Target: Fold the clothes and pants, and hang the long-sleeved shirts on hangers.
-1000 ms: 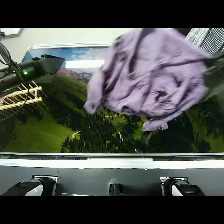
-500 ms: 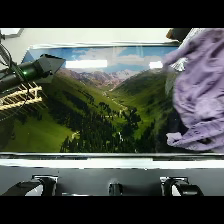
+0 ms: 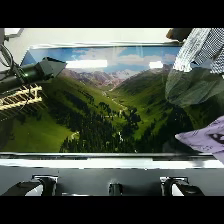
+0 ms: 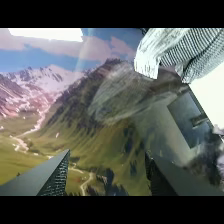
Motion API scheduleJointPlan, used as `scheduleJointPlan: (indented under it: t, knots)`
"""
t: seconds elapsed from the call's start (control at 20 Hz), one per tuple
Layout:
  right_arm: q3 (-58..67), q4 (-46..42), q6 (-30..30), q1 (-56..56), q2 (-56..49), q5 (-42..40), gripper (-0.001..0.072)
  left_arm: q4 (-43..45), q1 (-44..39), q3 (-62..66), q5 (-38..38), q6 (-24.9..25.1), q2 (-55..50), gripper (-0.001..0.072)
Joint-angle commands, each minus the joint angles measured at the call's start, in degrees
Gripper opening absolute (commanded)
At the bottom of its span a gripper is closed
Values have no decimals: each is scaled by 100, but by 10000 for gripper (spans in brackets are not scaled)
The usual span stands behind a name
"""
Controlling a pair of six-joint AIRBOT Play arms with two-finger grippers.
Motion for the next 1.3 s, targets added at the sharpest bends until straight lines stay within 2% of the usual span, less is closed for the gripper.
scheduleJointPlan:
  t: [0.0, 0.25, 0.5, 0.85, 0.95, 1.25]
  knots:
    - [944, 321, -37, -881, -595, -601, 27, 0, 7, 2, -155, -4, 2, 552]
    - [1145, 820, -339, -1141, -684, -986, 27, 2, 7, 2, -153, -4, -26, 545]
    - [1239, 1443, -898, -1137, -647, -1888, 26, 4, 7, 2, -155, -4, -26, 545]
    - [1491, -37, -691, -1143, -649, -2192, 26, 4, 7, 2, -153, -4, -26, 545]
    - [1491, -597, -376, -1143, -647, -2293, 26, 7, 7, 2, -153, -2, -33, 545]
    - [1493, -984, -208, -1143, -702, -2756, 26, 4, 7, 0, -153, -4, -107, 545]
